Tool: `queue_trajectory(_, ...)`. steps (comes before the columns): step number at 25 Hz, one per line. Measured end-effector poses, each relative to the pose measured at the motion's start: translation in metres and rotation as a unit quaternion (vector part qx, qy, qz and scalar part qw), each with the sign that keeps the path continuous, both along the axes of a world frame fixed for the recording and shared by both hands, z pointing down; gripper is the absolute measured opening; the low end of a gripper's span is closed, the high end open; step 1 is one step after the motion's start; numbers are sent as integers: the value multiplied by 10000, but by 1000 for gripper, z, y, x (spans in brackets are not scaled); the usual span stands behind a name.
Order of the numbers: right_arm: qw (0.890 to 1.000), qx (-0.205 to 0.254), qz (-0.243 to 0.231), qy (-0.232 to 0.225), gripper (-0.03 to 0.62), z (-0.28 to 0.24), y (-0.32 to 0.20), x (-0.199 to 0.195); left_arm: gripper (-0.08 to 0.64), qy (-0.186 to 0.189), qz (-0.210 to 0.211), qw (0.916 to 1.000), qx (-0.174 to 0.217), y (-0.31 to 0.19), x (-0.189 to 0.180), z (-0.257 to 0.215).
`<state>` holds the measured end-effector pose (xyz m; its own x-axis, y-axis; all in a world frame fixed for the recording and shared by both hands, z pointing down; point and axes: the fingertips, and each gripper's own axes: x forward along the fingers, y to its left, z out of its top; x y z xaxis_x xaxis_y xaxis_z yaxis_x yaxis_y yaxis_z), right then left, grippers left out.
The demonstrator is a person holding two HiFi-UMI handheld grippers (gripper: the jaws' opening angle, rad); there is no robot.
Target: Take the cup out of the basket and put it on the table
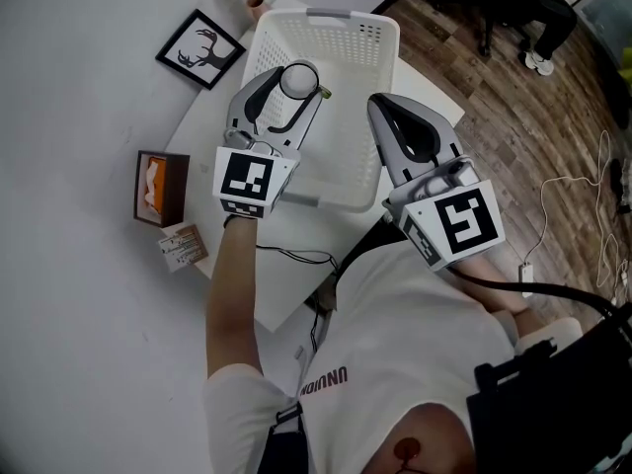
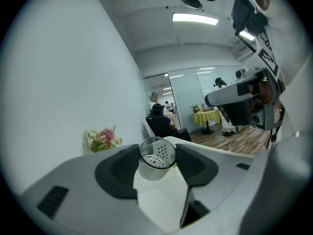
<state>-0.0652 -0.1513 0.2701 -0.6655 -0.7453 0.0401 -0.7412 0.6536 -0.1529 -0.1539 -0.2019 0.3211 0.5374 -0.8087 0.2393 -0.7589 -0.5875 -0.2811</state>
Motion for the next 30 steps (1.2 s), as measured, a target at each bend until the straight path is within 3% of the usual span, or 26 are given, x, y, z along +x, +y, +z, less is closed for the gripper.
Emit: queue_trajectory(30, 9999, 119, -87, 11, 18, -3, 3, -7, 250, 565, -516, 9945, 720, 14, -18, -45)
